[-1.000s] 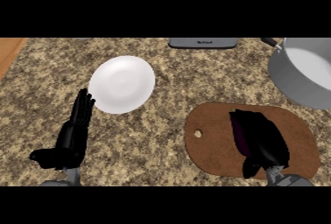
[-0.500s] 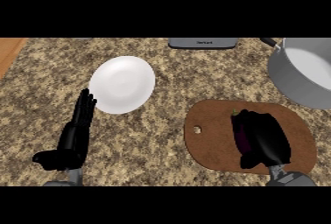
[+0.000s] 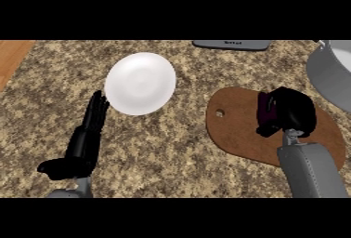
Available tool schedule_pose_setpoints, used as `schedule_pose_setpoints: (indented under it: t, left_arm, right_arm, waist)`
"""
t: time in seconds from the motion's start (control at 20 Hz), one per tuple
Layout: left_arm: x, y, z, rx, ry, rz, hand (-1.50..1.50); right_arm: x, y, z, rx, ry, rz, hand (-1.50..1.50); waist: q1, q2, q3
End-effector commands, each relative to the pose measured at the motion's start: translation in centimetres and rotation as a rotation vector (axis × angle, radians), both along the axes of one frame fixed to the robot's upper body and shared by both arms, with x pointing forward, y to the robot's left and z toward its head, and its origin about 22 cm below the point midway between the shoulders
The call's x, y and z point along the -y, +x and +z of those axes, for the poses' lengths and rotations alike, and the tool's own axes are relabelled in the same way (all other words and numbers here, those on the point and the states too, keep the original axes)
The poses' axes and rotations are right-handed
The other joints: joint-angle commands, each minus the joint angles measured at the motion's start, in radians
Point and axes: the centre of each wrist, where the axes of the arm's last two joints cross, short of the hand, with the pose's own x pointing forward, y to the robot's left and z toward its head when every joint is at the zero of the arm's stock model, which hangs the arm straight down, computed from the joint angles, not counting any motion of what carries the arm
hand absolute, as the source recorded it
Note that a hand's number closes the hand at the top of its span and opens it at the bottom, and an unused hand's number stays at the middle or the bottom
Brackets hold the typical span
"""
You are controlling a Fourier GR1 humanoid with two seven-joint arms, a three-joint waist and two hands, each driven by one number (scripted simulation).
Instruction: Pick the eggplant from the cutting board and place it in the pot
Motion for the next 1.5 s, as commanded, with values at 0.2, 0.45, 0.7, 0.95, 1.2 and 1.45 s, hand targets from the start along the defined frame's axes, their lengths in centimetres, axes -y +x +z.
schedule_pose_setpoints:
  t: [0.2, 0.45, 0.7, 0.95, 1.2, 1.45]
  left_arm:
    - [1.3, 1.1, 1.3, 0.026, 0.009, -0.079, 0.00]
    - [1.5, 1.3, 1.0, 0.014, 0.003, -0.086, 0.00]
    - [2.2, 1.2, 0.9, 0.010, 0.003, -0.087, 0.00]
    - [2.7, 1.9, 1.1, 0.015, 0.014, -0.085, 0.00]
    - [1.0, 1.0, 0.1, -0.004, 0.018, -0.048, 0.00]
    - [0.5, 1.3, -0.3, -0.010, 0.006, -0.008, 0.00]
  right_arm:
    - [0.6, 7.7, 6.1, 0.111, 0.030, -0.415, 1.50]
    - [0.5, 10.9, 11.8, 0.294, -0.081, -0.508, 1.50]
    - [-0.4, 13.0, 13.2, 0.351, -0.205, -0.617, 1.50]
    - [-0.3, 14.3, 14.2, 0.380, -0.248, -0.741, 1.50]
    - [1.6, 14.9, 13.4, 0.391, -0.246, -0.814, 1.50]
    - [3.0, 15.2, 12.9, 0.379, -0.251, -0.855, 1.50]
  waist:
    - [0.080, 0.020, 0.004]
    - [0.088, 0.016, 0.002]
    - [0.081, 0.015, 0.002]
    - [0.067, 0.020, 0.002]
    - [0.044, 0.007, 0.003]
    - [0.012, 0.000, 0.003]
